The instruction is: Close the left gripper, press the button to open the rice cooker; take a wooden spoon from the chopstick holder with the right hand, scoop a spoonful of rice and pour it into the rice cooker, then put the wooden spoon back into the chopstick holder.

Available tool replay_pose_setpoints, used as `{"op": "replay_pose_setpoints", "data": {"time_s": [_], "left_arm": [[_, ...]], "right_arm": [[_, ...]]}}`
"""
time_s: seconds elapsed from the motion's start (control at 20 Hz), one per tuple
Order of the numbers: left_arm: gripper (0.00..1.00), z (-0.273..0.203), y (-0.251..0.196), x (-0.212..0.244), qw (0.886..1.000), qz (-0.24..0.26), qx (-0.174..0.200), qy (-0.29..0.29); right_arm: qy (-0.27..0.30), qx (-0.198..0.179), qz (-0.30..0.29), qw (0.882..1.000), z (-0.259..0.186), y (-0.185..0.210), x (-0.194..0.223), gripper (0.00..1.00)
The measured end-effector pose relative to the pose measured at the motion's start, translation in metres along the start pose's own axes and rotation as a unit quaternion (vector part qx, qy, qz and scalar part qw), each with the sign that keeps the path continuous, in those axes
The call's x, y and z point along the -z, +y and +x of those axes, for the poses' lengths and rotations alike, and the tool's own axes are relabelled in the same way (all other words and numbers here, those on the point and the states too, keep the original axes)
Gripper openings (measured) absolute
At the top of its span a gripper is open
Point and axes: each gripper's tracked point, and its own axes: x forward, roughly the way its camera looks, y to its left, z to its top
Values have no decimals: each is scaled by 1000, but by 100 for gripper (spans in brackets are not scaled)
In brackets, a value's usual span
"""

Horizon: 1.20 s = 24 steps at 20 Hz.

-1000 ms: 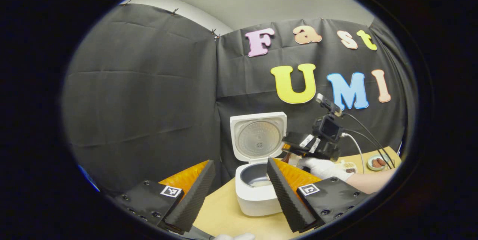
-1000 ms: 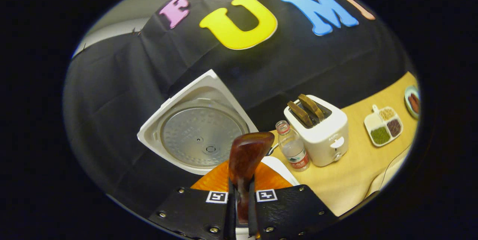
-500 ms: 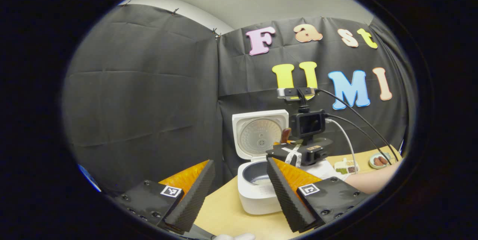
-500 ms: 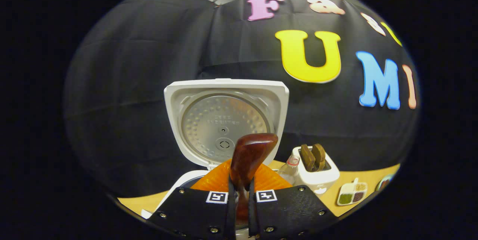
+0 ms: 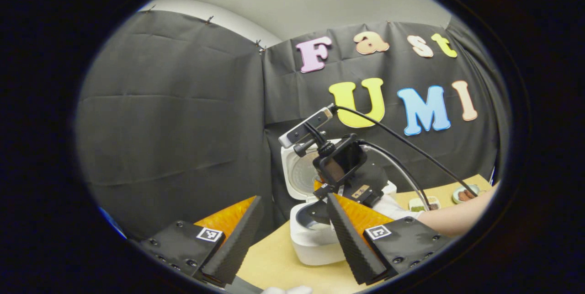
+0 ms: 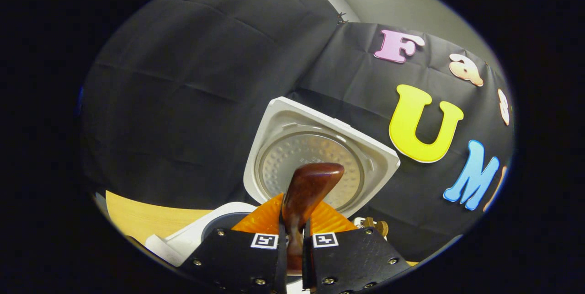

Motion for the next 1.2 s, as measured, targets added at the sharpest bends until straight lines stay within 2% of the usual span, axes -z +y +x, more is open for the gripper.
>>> {"op": "replay_pose_setpoints", "data": {"time_s": [0.2, 0.3, 0.4, 0.45, 0.55, 0.6, 0.65, 0.8, 0.85, 0.9, 0.95, 1.05, 1.2], "left_arm": [[99, 2, 1, 1, 1000, -2, 0, 0], [99, 5, -2, 4, 1000, 3, 0, 4], [99, 6, -2, 2, 1000, -1, 2, 3], [99, 5, -3, 2, 1000, -5, 5, 3], [99, 5, -8, 0, 1000, -5, 9, 3], [99, 6, -10, -3, 1000, -3, 13, 0], [99, 6, -14, -5, 1000, -2, 16, -2], [99, 4, -29, -13, 999, -1, 32, -8], [97, 3, -35, -15, 999, 0, 39, -12], [99, 2, -42, -18, 999, 1, 45, -14], [99, 0, -49, -22, 998, 2, 52, -18], [99, -2, -62, -30, 998, -1, 65, -26], [99, -10, -82, -37, 996, -8, 82, -30]], "right_arm": [[14, 4, 96, 995, -1, -17, 0, 13], [22, 10, 184, 983, -4, -32, 2, 13], [34, 11, 293, 955, -8, -47, 7, 13], [41, 13, 353, 935, -11, -58, 11, 13], [46, 23, 468, 882, -17, -78, 16, 13], [41, 33, 500, 864, -21, -94, 20, 13], [34, 46, 512, 857, -27, -110, 23, 13], [22, 76, 521, 850, -50, -148, 31, 13], [18, 83, 530, 843, -59, -162, 34, 13], [16, 94, 539, 837, -68, -175, 41, 13], [14, 108, 546, 830, -80, -192, 49, 13], [10, 147, 540, 829, -107, -226, 72, 13], [11, 205, 540, 816, -160, -280, 114, 13]]}}
